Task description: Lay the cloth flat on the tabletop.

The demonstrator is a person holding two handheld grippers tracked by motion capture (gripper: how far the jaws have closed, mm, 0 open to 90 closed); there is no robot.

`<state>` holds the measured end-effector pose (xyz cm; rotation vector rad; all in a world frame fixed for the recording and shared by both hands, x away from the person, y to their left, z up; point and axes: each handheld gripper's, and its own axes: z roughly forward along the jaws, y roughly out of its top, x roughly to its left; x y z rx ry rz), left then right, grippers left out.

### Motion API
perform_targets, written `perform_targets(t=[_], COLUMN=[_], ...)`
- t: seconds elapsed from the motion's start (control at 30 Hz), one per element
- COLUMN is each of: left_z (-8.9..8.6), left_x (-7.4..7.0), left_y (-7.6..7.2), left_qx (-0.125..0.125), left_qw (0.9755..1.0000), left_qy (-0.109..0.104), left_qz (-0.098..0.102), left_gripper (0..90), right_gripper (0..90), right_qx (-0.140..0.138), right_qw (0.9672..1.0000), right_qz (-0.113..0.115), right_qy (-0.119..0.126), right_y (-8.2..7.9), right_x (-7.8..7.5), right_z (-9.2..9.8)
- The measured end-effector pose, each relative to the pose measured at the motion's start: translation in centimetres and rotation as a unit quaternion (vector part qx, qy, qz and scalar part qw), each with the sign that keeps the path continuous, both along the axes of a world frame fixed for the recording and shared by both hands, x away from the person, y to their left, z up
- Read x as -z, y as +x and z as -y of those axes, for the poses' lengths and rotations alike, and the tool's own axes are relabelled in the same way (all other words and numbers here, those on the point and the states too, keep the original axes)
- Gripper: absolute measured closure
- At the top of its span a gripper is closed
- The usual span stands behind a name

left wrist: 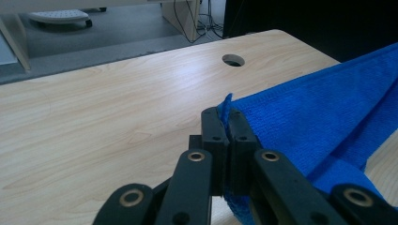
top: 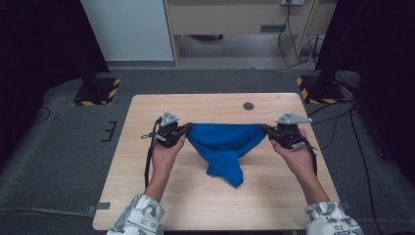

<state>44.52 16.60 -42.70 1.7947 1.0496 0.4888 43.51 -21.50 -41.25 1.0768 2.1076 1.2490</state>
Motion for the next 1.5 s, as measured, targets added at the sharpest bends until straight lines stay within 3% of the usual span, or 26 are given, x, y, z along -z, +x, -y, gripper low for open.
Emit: perform_targets(t=[0.27,0.5,0.63,1.03,1.5], left_z=[-0.2,0.0,-0.1,-0.5,-0.7], left_x=[-1.4,-0.7,-0.6,-2.1,-3.1], left_y=[-0.6,-0.1,-0.4,-1.7,-2.4], left_qx=[0.004,0.004,0.004,0.009,0.02], left_qw=[0.9999,0.9998,0.9998,0.9996,0.9993], left_qy=[0.0,0.013,0.011,0.001,-0.007], left_qz=[0.012,0.011,0.015,0.027,0.031], left_gripper=[87.8,87.8,87.8,87.9,87.9], right_gripper=[88.1,88.1,88.1,88.1,88.1], right_qx=[-0.006,-0.007,-0.012,-0.014,-0.017], right_qw=[0.9997,0.9999,0.9998,0.9991,0.9984], right_qz=[0.017,0.016,0.013,0.037,0.052], right_qy=[0.016,0.004,-0.007,0.013,0.012], right_y=[-0.6,-0.6,-0.5,-2.4,-3.3], right_x=[-1.1,-1.2,-0.9,-2.6,-4.0], right_z=[0.2,0.3,0.1,0.3,0.7])
